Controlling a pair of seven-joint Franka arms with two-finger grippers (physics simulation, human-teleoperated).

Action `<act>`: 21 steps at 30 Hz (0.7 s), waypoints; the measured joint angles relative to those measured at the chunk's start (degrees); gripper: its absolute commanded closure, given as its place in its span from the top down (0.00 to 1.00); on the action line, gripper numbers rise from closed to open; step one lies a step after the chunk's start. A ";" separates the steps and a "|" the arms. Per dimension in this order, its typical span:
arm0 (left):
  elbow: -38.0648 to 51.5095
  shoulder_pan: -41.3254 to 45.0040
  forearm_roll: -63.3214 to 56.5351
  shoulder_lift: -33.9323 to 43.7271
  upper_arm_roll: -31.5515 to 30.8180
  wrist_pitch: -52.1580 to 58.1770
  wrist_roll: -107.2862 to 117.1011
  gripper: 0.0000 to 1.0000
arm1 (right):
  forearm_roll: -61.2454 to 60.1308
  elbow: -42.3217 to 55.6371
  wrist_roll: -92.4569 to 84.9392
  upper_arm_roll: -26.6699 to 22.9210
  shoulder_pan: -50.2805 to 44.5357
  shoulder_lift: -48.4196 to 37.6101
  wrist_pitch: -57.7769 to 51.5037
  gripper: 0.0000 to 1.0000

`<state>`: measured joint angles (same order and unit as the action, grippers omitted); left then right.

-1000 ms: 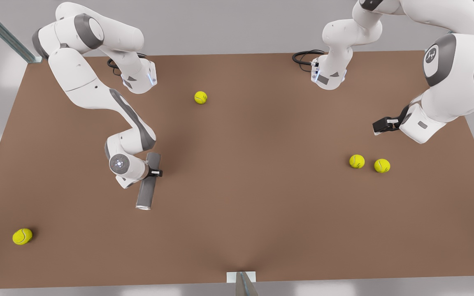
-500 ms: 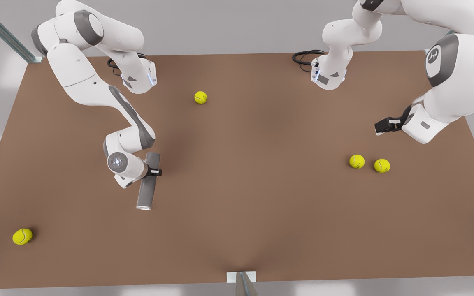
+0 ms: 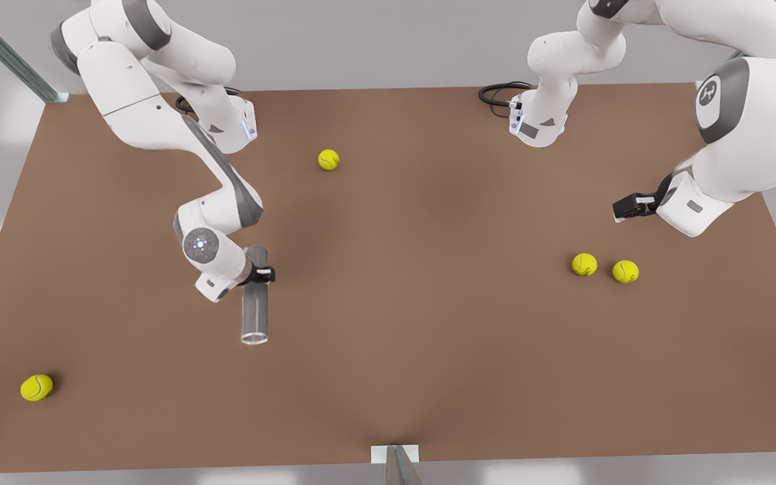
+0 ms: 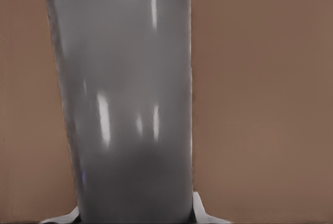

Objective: Put the tennis tube upright

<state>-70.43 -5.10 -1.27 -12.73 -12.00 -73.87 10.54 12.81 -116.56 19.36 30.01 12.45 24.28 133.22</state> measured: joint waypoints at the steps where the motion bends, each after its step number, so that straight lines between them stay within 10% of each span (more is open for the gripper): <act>1: -0.01 -0.05 0.00 0.01 0.01 -0.01 0.00 1.00 | 5.20 0.04 4.09 0.15 0.00 -0.10 -0.87 0.75; 9: -0.09 -0.35 -0.06 0.01 0.09 -0.03 0.01 1.00 | 24.82 0.22 28.91 1.62 0.51 -0.26 -9.71 0.75; 21: -0.17 -0.35 -0.12 0.01 0.08 -0.03 0.05 1.00 | 22.33 0.42 40.11 2.29 0.38 0.38 -26.33 0.79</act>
<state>-70.60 -5.45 -1.38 -12.72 -11.92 -73.91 10.59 35.13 -116.14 59.47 32.29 12.83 24.66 106.89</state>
